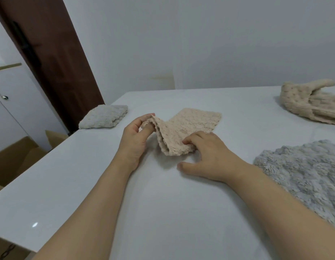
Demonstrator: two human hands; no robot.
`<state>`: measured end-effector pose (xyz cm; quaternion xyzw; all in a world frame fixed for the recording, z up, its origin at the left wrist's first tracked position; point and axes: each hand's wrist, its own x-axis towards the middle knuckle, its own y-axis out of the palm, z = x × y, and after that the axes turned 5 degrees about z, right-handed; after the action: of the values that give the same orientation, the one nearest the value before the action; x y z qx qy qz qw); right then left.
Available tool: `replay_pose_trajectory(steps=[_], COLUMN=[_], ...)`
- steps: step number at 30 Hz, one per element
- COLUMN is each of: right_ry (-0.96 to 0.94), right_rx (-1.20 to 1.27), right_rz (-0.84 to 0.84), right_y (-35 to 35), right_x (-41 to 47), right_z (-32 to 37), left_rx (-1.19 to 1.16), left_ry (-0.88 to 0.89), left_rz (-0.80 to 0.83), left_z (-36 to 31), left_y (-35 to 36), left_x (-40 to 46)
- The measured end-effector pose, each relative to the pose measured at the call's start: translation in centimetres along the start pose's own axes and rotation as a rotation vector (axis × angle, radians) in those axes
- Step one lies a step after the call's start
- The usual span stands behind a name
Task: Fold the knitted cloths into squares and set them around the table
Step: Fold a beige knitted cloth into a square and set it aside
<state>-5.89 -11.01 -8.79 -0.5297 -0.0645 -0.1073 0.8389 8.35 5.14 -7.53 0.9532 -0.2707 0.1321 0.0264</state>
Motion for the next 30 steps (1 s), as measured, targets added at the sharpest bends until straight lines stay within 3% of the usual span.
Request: replay_pose_trajectory(steps=[5, 9, 14, 19, 22, 25, 27, 30], right_ry=[0.003, 0.112, 0.182, 0.114, 0.138, 0.198, 0.218, 0.248], right_rx=[0.038, 0.257, 0.532, 0.527, 0.436, 0.380, 0.339, 0.192], right_rz=[-0.125, -0.260, -0.299, -0.345, -0.362, -0.254, -0.203, -0.245], right_y=[-0.4, -0.6, -0.5, -0.4, -0.3, -0.3, 0.0, 0.3], right_x=[0.2, 0.3, 0.3, 0.1, 0.0, 0.1, 0.6, 1.1], right_z=[0.3, 0.9, 0.8, 1.6, 1.6, 1.5, 1.2, 0.6], left_rx=[0.150, 0.177, 0.049, 0.083, 0.211, 0.336, 0.437, 0.636], left_ry=[0.098, 0.145, -0.072, -0.118, -0.291, -0.456, -0.429, -0.206], left_rz=[-0.033, -0.082, 0.155, 0.091, 0.088, 0.126, 0.117, 0.085], left_z=[-0.7, -1.2, -1.9, -2.0, -2.1, -2.1, -1.9, -1.5], left_y=[1.0, 1.3, 1.0, 1.2, 0.4, -0.5, -0.5, -0.4], left_x=[-0.7, -1.1, -1.5, -1.3, -1.4, -1.3, -1.1, -1.0])
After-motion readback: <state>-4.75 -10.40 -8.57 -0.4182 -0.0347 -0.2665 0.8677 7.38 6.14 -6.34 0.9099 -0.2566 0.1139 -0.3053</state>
